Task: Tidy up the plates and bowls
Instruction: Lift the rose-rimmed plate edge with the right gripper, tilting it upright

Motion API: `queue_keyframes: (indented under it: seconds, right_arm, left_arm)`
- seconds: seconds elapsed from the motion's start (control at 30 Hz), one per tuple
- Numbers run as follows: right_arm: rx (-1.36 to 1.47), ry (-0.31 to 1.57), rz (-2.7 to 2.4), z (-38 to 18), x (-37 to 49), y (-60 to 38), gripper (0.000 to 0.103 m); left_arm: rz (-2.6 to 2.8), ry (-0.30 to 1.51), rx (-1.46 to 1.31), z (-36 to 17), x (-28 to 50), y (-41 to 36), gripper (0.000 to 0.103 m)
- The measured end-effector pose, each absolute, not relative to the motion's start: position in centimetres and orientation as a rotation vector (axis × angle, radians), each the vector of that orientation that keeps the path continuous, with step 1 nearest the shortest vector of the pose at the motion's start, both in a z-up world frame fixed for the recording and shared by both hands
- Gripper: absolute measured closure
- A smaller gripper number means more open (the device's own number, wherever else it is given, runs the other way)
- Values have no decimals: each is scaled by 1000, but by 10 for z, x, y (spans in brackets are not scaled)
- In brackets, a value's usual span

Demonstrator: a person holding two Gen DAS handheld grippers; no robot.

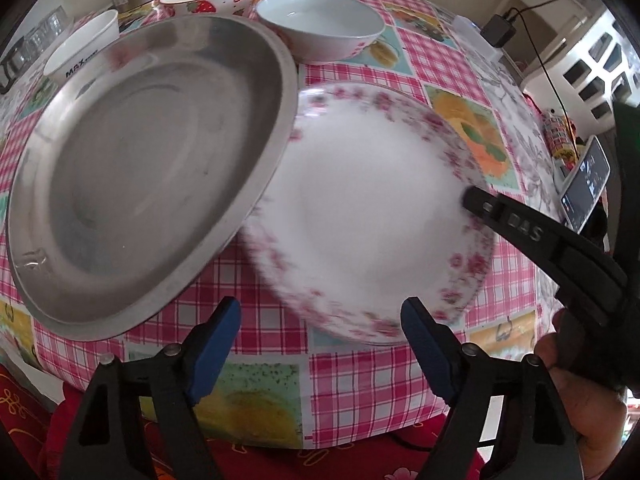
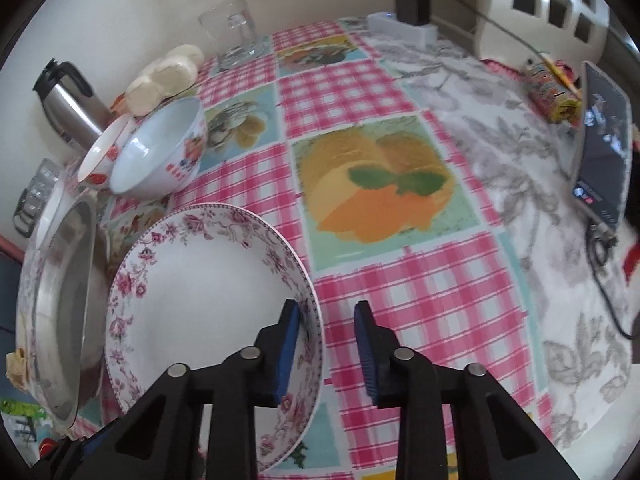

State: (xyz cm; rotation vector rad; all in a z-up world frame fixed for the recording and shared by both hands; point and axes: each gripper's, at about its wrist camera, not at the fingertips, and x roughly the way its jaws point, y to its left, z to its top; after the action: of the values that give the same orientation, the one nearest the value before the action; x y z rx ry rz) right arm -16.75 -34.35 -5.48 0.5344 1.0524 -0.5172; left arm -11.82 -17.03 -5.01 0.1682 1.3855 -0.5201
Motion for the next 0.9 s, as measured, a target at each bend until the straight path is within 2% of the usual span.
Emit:
queue_keyframes:
  seconds: [0.17,0.2,0.23,0.27,0.47,0.7,0.9]
  right_arm:
    - [635,1019,-574,-58,-185,-364,76]
    - [637,1016,-590,-58,-187,-366,76]
    - [634,1016,-600,-58,-188,-367,76]
    - [630,1017,-612,-57,-189,-368,76]
    - [661,1011,-604,-60,-194,-374,76]
    - [700,995,-580,-62,-198,-375,76]
    - [722,986,-568,-65,-196,-380,76]
  left_arm:
    - [-527,1387,144,-51,-116,-172,20]
    - [-531,1387,146,-51,-116,-176,23]
    - [-535,1384,148,-51,-116,-177,33]
    - [-545,1388,147,-52,-115,-179,37]
    - [-549,1394,123,-57,-107,-189,50]
    - [-537,1381,142,-67,-99,-200,72]
    - [-536,1350,144,-68,-95,-201,75]
